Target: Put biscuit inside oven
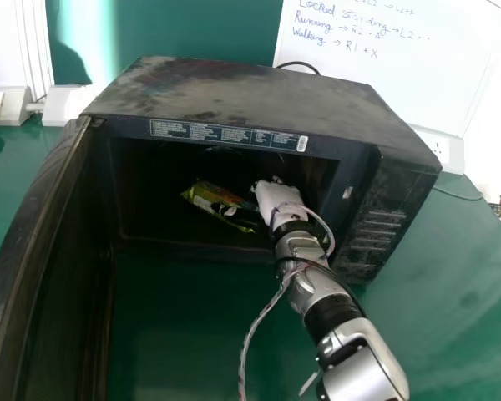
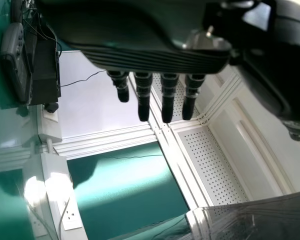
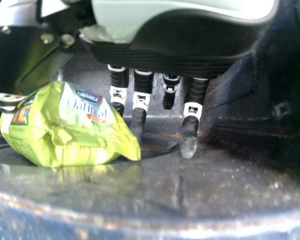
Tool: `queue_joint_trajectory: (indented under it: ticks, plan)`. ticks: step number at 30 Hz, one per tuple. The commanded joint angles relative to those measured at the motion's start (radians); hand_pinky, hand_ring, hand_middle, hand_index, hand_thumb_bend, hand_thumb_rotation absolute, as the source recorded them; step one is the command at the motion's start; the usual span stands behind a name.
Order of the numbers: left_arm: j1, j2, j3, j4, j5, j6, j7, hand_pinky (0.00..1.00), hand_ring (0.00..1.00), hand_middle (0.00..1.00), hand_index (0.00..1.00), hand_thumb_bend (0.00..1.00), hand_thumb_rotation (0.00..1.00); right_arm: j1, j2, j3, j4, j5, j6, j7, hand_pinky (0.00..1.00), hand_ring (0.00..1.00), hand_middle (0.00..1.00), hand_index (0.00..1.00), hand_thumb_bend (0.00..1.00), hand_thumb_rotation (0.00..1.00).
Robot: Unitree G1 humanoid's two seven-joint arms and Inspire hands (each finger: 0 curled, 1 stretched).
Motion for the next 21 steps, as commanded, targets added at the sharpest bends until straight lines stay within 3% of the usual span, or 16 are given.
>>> queue_joint_trajectory:
  ticks: [1, 4, 9, 15, 17, 19, 21]
  plan:
    - [0.006, 0.001, 0.000, -0.003, -0.003, -0.004, 0.006, 0.95, 0.91, 0.94, 0.94, 1.00, 1.00, 0.062, -0.024, 0.000, -0.038, -0.001, 0.000, 0.006, 0.28, 0.40, 0.50, 0.55, 0.97, 0.32]
    - [0.004, 0.003, -0.002, 0.001, -0.006, -0.008, 0.003, 0.96, 0.92, 0.94, 0.95, 1.00, 1.00, 0.110, -0.041, -0.020, -0.106, 0.012, 0.006, -0.002, 0.25, 0.36, 0.45, 0.53, 0.97, 0.29]
    - [0.000, 0.003, -0.002, 0.002, -0.001, -0.009, 0.006, 0.96, 0.92, 0.94, 0.94, 1.00, 1.00, 0.201, -0.063, -0.051, -0.247, 0.017, 0.048, 0.015, 0.26, 0.36, 0.45, 0.55, 0.98, 0.31]
    - [-0.005, -0.005, -0.006, 0.003, 0.007, -0.010, 0.013, 0.95, 0.91, 0.93, 0.94, 0.99, 1.00, 0.316, -0.083, -0.092, -0.418, 0.020, 0.072, 0.015, 0.21, 0.30, 0.41, 0.66, 0.97, 0.29]
    - [-0.005, -0.006, -0.006, 0.002, 0.007, -0.008, 0.014, 0.95, 0.91, 0.93, 0.94, 0.99, 1.00, 0.349, -0.090, -0.102, -0.456, 0.018, 0.066, 0.005, 0.28, 0.36, 0.45, 0.69, 0.98, 0.29]
    - [-0.005, -0.006, -0.006, 0.002, 0.008, -0.007, 0.014, 0.95, 0.91, 0.93, 0.94, 0.99, 1.00, 0.374, -0.097, -0.108, -0.489, 0.011, 0.068, 0.005, 0.46, 0.58, 0.64, 0.73, 0.99, 0.31]
    - [-0.006, -0.007, -0.005, 0.003, 0.012, -0.006, 0.018, 0.95, 0.91, 0.93, 0.94, 0.99, 1.00, 0.395, -0.100, -0.111, -0.516, 0.007, 0.071, 0.007, 0.61, 0.72, 0.76, 0.75, 0.98, 0.33]
